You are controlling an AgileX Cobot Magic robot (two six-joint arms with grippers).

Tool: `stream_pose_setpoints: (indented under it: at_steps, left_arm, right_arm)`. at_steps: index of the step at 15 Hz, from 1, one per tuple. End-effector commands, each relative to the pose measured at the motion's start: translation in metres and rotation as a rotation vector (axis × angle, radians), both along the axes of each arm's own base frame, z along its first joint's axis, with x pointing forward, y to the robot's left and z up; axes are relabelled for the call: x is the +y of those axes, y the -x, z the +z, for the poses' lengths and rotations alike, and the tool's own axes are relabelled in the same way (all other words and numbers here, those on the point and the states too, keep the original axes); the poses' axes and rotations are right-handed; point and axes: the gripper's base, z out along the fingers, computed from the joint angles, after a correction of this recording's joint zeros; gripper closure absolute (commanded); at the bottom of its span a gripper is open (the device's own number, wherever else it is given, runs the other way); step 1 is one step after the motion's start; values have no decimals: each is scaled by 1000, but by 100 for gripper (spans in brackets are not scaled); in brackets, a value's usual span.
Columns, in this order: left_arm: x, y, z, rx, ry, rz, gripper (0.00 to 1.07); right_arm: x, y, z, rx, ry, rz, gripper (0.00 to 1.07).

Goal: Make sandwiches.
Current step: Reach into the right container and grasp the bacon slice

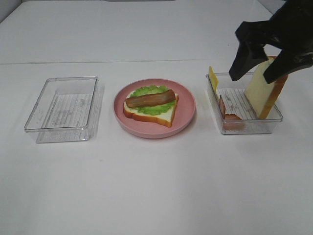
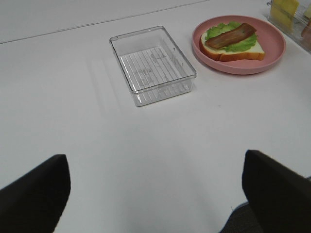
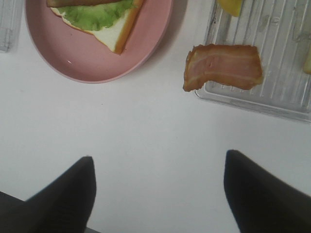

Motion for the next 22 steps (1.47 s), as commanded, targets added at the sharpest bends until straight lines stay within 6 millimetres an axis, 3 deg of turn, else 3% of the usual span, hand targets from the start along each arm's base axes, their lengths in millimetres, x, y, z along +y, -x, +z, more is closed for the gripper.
stream_pose_setpoints:
  at_steps: [1,4,10,15,22]
  left_arm:
    - [1,2,-1,-26,3,4,16]
    - [1,2,-1,-26,3,4,16]
    - [1,2,-1,-26,3,4,16]
    - [1,2,-1,-26,3,4,16]
    - [1,2,-1,-26,3,4,16]
  right_arm:
    - [10,-22,-17,71,29,-18,45]
    - [16,-57,-49,127,62,-47,45]
    - [20,-79,-91,161,76,-57,55]
    - [20,-81,-94,152,75,-61,73]
    - [21,-81,-106,193,78,-61,73]
